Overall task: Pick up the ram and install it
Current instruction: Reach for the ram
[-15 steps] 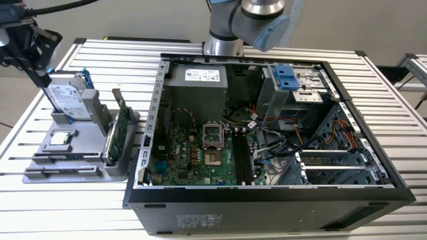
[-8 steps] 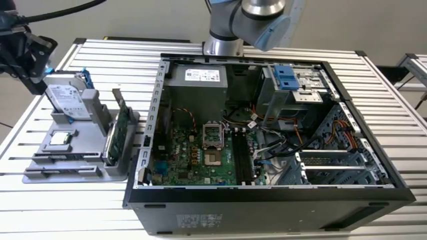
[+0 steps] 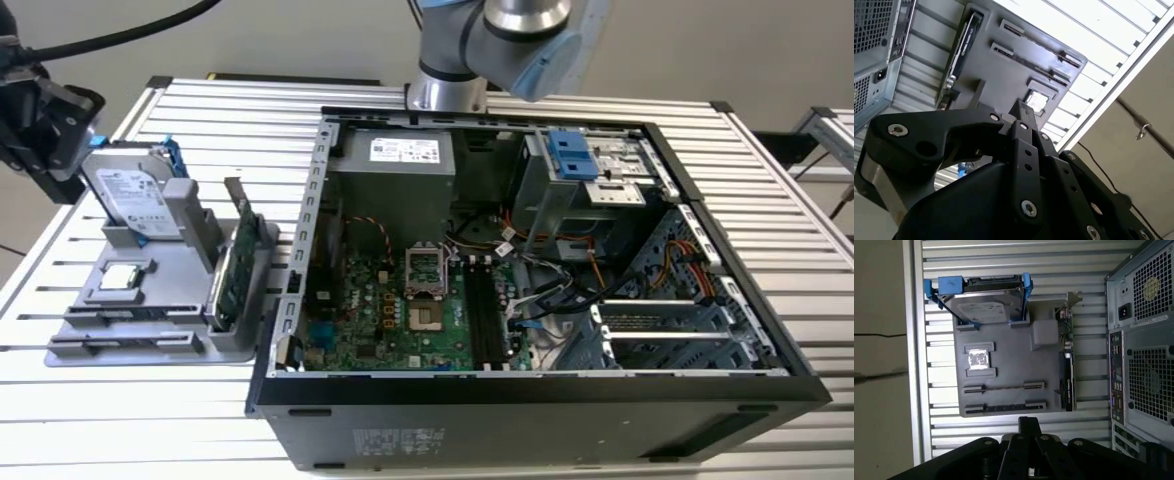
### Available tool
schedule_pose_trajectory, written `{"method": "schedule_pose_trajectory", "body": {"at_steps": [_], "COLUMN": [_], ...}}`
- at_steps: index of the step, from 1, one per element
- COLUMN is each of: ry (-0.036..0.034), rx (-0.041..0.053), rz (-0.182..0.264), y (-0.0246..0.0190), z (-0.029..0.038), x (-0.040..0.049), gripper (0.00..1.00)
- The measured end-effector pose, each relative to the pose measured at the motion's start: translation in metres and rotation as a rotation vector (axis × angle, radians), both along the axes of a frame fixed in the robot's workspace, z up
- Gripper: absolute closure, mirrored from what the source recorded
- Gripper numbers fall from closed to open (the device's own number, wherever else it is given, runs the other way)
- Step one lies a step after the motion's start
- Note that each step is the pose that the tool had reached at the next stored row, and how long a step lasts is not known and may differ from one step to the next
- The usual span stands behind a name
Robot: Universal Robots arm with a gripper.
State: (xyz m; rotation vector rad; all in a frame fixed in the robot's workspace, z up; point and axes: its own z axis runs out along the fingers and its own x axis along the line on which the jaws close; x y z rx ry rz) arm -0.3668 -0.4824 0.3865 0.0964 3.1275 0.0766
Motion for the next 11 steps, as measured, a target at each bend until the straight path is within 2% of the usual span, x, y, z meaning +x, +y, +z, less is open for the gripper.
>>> {"method": "schedule_pose_trajectory", "body": {"at_steps": [4,9,11], "ry": [0.0005,0.0007,0.0007], "rx": [-0.0001,-0.0001,0.0000], "rz": [0.000,0.000,0.000], "y": [-0.0044,-0.0048,-0.0064], "z": [0.0000,0.0001,0.0000], "x": [0.0000,0.0000,0.0000], "gripper": [1.00,1.00,1.00]}}
